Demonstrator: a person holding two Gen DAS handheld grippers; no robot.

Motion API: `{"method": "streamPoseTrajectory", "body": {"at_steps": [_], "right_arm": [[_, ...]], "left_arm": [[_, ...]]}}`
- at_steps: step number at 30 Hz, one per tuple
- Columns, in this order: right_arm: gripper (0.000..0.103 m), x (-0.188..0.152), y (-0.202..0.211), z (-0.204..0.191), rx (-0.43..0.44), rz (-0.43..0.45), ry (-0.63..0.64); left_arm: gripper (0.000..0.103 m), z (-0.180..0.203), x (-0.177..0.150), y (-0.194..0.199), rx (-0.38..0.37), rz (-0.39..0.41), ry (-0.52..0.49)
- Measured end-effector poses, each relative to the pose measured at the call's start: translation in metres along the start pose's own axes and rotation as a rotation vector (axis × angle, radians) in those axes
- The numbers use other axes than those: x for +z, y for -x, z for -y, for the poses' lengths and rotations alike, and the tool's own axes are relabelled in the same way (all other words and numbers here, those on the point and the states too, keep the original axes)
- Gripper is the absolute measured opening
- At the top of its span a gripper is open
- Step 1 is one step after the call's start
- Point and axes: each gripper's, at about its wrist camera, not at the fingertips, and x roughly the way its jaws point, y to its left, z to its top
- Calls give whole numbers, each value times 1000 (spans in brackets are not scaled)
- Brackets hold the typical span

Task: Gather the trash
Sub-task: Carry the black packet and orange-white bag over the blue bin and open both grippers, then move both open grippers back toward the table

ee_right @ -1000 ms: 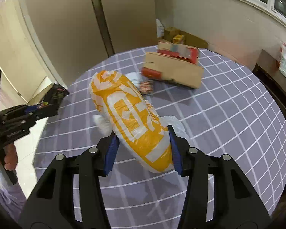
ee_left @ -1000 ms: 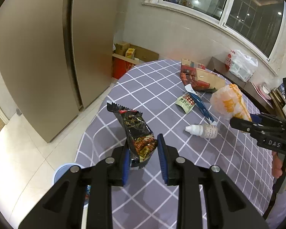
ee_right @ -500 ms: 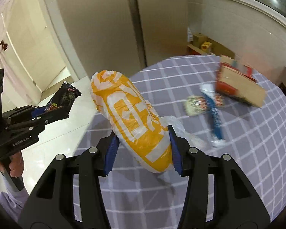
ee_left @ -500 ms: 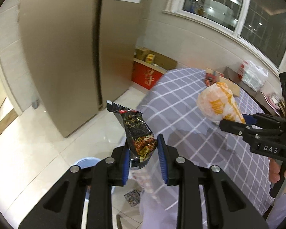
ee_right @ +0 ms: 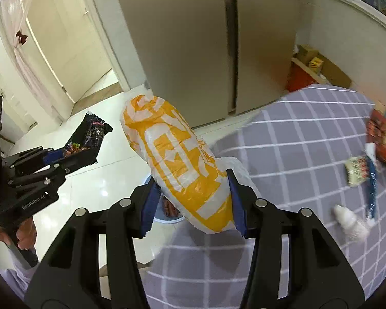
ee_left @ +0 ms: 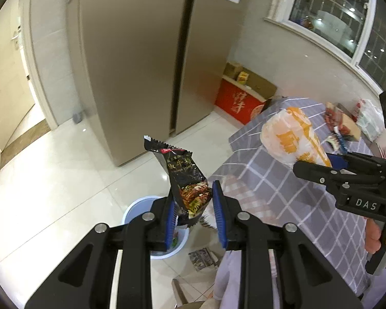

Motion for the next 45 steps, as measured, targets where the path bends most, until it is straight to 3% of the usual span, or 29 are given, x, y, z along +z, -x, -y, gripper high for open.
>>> {"method": "streamPoseTrajectory", "body": {"at_steps": [4, 5, 6, 7, 21, 23, 24, 25, 27, 30, 45], "right_arm": [[49, 4, -14, -19, 11, -21, 16], [49, 5, -17, -23, 9, -24, 15], [50, 6, -19, -26, 5, -23, 13], [51, 6, -20, -29, 5, -23, 15], [54, 6, -58, -67, 16, -98, 42], [66, 10, -60, -75, 34, -81, 54], [84, 11, -60, -76, 39, -74, 59], [88, 13, -59, -79, 35, -58, 62], [88, 15, -55, -85, 39, -19, 73], [88, 14, -56, -88, 70, -26, 83], [88, -9, -47, -79, 49, -37, 106]], "left_arm": [[29, -12, -2, -5, 31, -9, -2], [37, -13, -3, -6, 43, -6, -6], [59, -16, -3, -6, 59, -1, 3], [65, -20, -2, -5, 67, 10, 16], [65, -60, -16, 10, 143, 14, 66], [65, -67, -21, 13, 161, 8, 77], [65, -69, -22, 14, 168, 6, 81], [65, -72, -23, 15, 176, 3, 86], [65, -77, -24, 18, 192, 2, 91], [66, -83, -26, 26, 204, 12, 100], [67, -74, -25, 33, 202, 32, 81]]}}
